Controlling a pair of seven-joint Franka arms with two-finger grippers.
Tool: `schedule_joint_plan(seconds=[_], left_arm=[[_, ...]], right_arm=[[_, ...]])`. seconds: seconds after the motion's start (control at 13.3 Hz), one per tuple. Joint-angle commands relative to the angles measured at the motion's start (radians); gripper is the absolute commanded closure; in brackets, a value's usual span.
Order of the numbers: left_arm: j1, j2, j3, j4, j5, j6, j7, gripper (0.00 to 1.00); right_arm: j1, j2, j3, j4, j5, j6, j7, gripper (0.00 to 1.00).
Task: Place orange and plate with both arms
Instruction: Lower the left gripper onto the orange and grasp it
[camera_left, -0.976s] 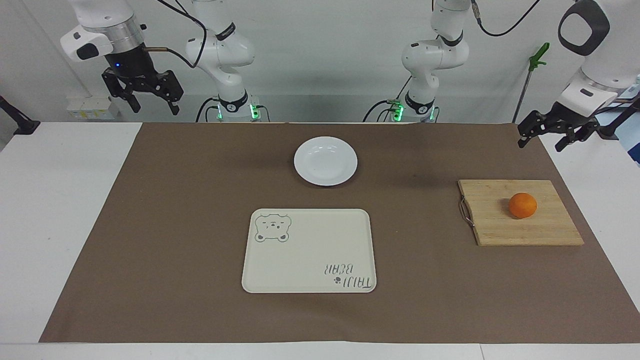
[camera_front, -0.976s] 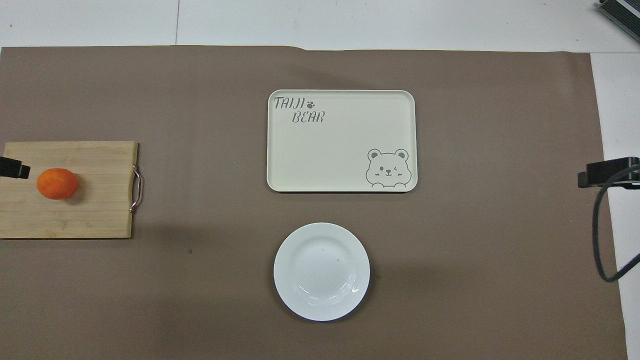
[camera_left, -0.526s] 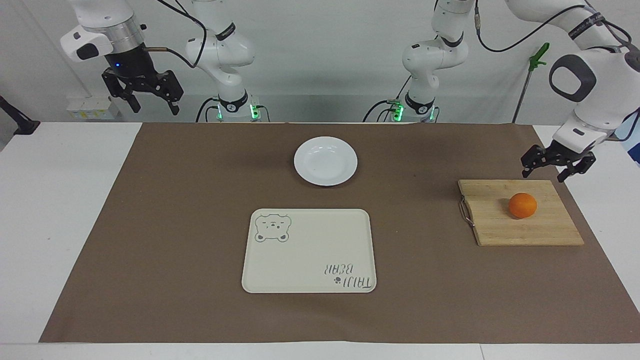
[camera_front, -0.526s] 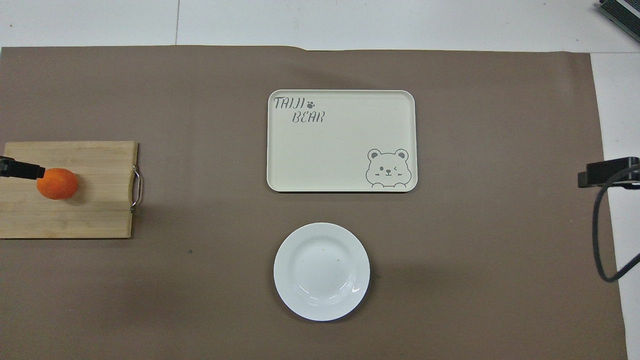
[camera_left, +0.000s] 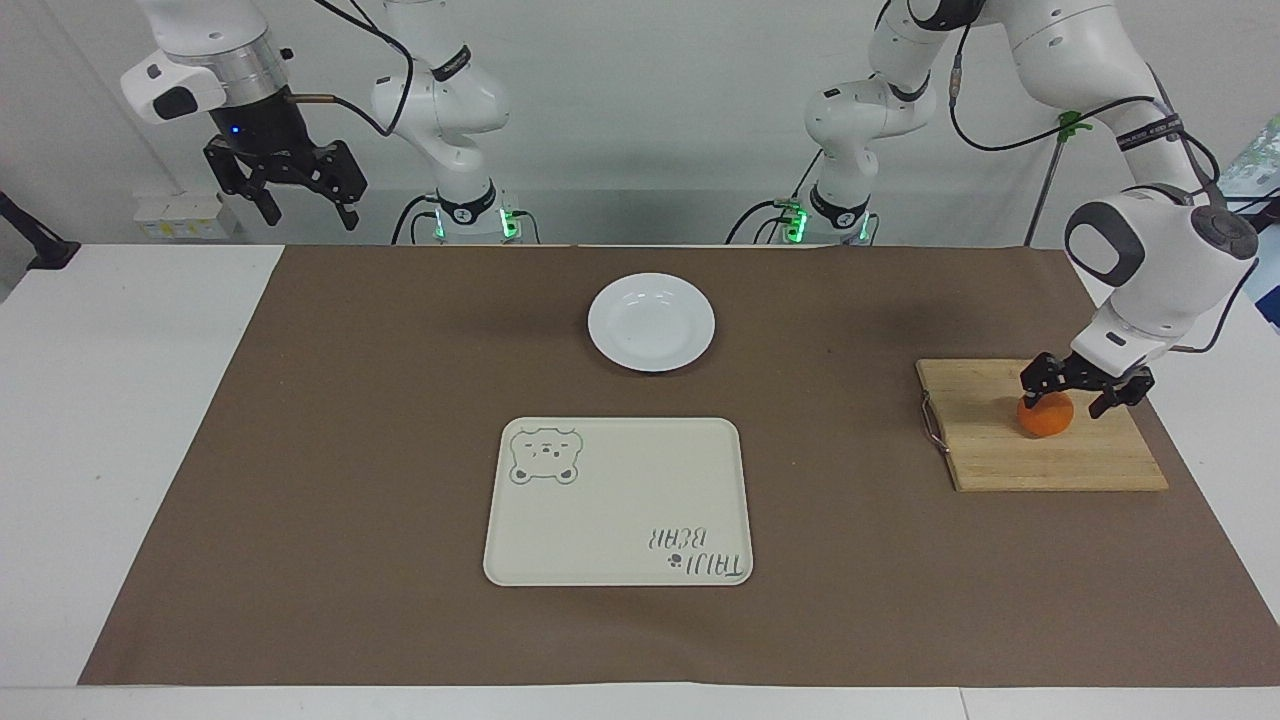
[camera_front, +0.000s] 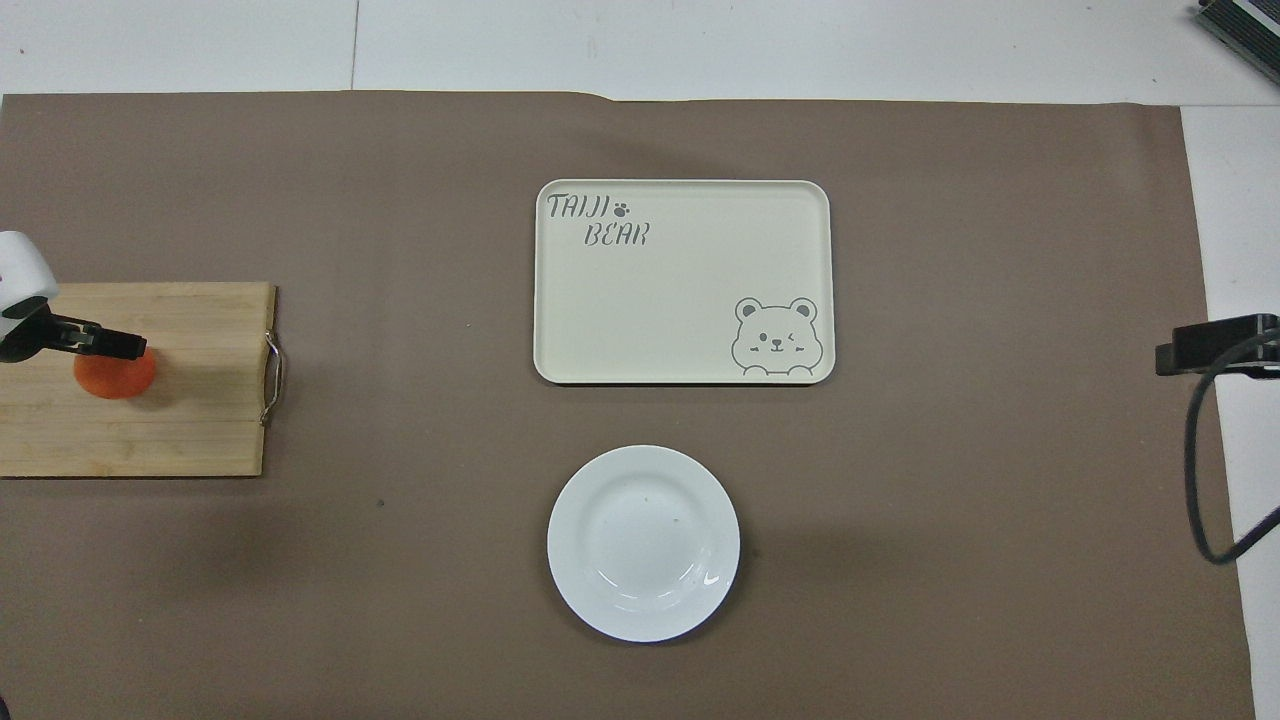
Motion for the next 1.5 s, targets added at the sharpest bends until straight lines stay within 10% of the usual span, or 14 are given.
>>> schedule_joint_plan(seconds=[0.0,0.6,0.9,1.43], left_arm=[[0.041,0.004,-0.009,-0.027,0.003,0.048,0.035,0.0],[0.043,-0.022,-0.008,-0.126,0.003,0.085,0.037,0.05],[0.038,-0.02,-0.009,-0.123,0.003,0.095,0.037,0.97],[0.002,-0.1,-0.012,-0.104,0.005,0.056,0.029,1.0]], right_arm=[[-0.01,-0.002,0.0,-0.003,0.022,0.0,-0.024,0.0],[-0.012,0.0,0.0,-0.003,0.022,0.002,-0.024,0.0],[-0.01,0.0,0.0,-0.003,0.022,0.0,-0.024,0.0],[-0.012,0.0,0.0,-0.003,0.022,0.0,-0.024,0.0]])
